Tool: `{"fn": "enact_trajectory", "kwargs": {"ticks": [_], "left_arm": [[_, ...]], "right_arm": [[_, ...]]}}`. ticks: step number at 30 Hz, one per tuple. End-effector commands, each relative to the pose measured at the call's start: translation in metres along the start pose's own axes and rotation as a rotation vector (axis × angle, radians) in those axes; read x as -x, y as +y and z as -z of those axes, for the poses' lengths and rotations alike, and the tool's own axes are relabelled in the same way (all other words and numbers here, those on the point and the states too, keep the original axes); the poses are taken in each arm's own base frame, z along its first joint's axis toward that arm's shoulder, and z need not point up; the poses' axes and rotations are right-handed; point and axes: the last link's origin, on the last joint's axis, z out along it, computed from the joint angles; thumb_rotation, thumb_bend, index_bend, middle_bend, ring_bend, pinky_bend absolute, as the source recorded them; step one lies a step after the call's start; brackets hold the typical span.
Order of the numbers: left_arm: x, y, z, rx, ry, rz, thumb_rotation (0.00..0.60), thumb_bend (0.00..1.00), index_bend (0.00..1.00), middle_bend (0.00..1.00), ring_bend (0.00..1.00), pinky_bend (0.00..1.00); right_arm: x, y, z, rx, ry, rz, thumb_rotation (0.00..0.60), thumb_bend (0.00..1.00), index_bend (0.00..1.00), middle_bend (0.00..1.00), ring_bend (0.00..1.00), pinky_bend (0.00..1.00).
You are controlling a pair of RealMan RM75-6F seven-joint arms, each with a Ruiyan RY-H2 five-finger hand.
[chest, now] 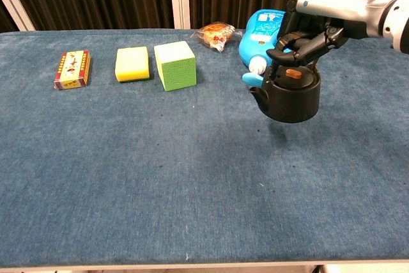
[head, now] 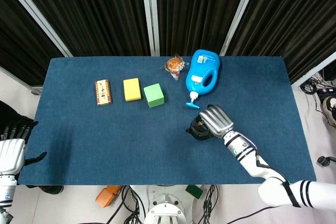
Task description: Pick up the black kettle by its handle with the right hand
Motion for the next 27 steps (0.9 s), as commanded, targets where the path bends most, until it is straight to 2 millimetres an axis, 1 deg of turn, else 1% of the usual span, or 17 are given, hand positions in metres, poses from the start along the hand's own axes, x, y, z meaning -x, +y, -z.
{"fn": "enact_trajectory", "kwargs": {"ticks": [1,15,27], "left_arm": [[0.000,0.000,0.000,0.000,-0.001,0.000,0.600,0.02,0.17,0.17,0.10,0.00],[0.001,0.001,-0.001,0.002,-0.004,0.001,0.600,0.02,0.17,0.17,0.10,0.00],[0.001,0.001,-0.002,0.001,-0.005,0.000,0.600,0.02,0.17,0.17,0.10,0.00]], "right_arm": [[0.001,-0.003,-0.002,-0.007,-0.004,0.028,0.421,0.60,1.00,1.00,1.00,0.51],[0.004,-0.013,-0.011,-0.024,0.024,0.162,0.422,0.60,1.00,1.00,1.00,0.53],[0.004,-0.016,-0.014,-0.020,0.024,0.162,0.422,0.60,1.00,1.00,1.00,0.53]]}}
